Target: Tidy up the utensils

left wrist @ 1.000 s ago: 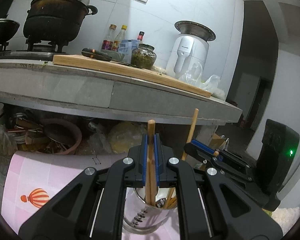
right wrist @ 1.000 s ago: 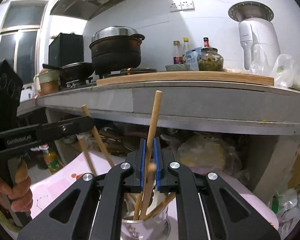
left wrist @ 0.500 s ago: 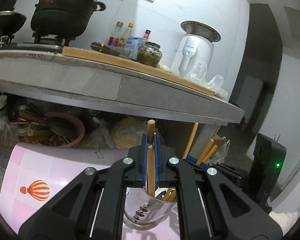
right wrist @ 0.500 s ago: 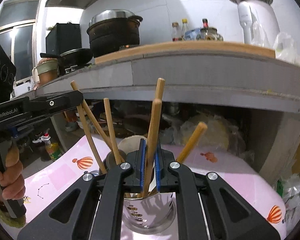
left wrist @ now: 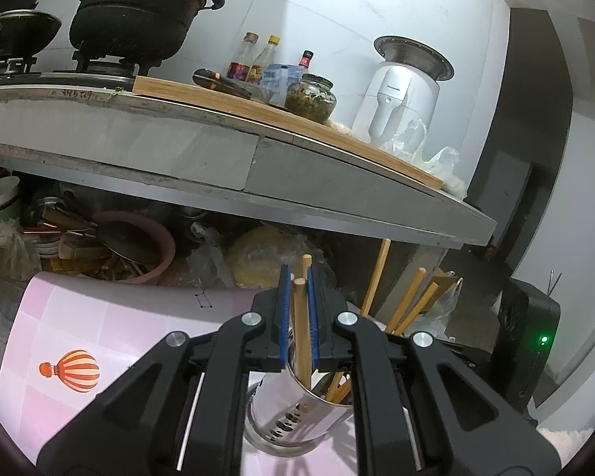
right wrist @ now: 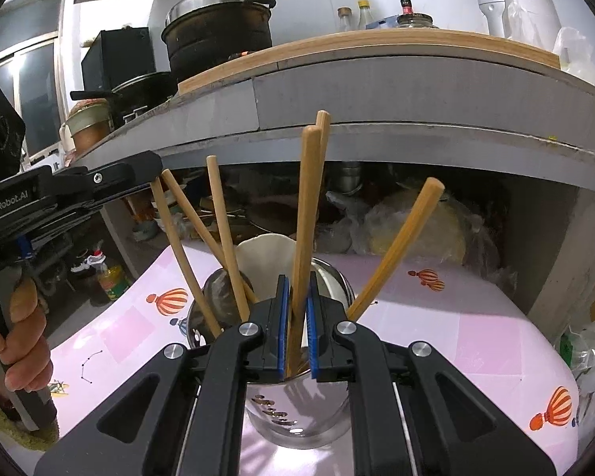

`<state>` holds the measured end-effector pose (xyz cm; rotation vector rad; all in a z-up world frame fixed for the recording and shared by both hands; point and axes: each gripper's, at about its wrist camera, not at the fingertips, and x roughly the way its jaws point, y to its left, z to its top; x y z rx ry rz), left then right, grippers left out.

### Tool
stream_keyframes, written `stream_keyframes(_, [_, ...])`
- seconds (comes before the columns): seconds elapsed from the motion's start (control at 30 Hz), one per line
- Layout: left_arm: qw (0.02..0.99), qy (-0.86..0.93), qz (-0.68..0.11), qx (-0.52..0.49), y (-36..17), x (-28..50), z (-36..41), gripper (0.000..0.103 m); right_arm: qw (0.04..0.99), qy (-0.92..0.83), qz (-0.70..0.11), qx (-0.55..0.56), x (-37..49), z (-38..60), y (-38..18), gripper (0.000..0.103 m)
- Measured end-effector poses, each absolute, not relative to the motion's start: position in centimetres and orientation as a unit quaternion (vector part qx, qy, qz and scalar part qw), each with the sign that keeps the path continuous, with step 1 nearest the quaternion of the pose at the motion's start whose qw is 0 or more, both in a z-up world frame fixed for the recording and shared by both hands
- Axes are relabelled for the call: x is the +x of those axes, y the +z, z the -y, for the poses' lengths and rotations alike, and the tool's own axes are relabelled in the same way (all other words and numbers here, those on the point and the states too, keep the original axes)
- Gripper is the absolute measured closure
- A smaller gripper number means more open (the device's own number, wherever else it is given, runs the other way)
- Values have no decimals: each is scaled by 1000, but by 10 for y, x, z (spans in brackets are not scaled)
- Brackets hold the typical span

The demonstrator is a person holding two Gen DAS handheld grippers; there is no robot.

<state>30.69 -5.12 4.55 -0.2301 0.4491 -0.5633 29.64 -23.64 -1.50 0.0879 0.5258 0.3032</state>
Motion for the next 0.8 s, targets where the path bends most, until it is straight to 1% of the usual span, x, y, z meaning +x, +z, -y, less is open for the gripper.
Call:
stream_keyframes(0.03, [930, -272, -221, -112, 46, 308, 51, 90, 953, 151, -260, 45, 296, 238, -14, 94])
stream_keyframes(0.07, [930, -271, -222, -114, 45, 308, 50, 85, 952, 152, -260, 49, 296, 239, -13, 94])
stream_keyframes(0.1, [929, -269, -224, -119, 45, 309, 49, 78, 952, 152, -261, 52, 295, 240, -12, 94])
stream_keyframes(0.13, [930, -266, -225, -122, 45, 309, 47, 74, 952, 152, -261, 54, 294, 241, -12, 93])
stream_keyframes(0.17, [930, -263, -225, -124, 45, 309, 46, 67, 951, 153, -261, 55, 293, 242, -10, 92])
stream_keyframes(0.2, [930, -260, -225, -129, 46, 309, 44, 60, 952, 154, -259, 57, 292, 244, -9, 86])
stream_keyframes(0.23, [931, -258, -224, -133, 47, 308, 42, 58, 953, 153, -255, 59, 290, 244, -7, 83])
stream_keyframes(0.3, [932, -251, -224, -134, 49, 305, 39, 47, 954, 155, -249, 66, 285, 247, -3, 73])
stream_keyframes(0.33, [933, -248, -224, -135, 49, 303, 37, 45, 954, 156, -247, 70, 282, 249, -1, 72])
stream_keyframes(0.4, [933, -245, -223, -138, 53, 299, 33, 39, 955, 155, -241, 77, 275, 253, 4, 66])
stream_keyframes(0.47, [933, -243, -225, -142, 55, 294, 30, 35, 954, 160, -236, 89, 267, 257, 9, 63])
stream_keyframes(0.6, [932, -239, -229, -150, 59, 275, 22, 27, 953, 163, -228, 113, 243, 267, 18, 54])
stream_keyframes(0.73, [931, -223, -246, -152, 58, 251, 14, 25, 952, 149, -234, 132, 214, 275, 24, 45])
stream_keyframes(0.8, [930, -213, -259, -149, 54, 237, 14, 22, 950, 138, -243, 140, 198, 278, 24, 38])
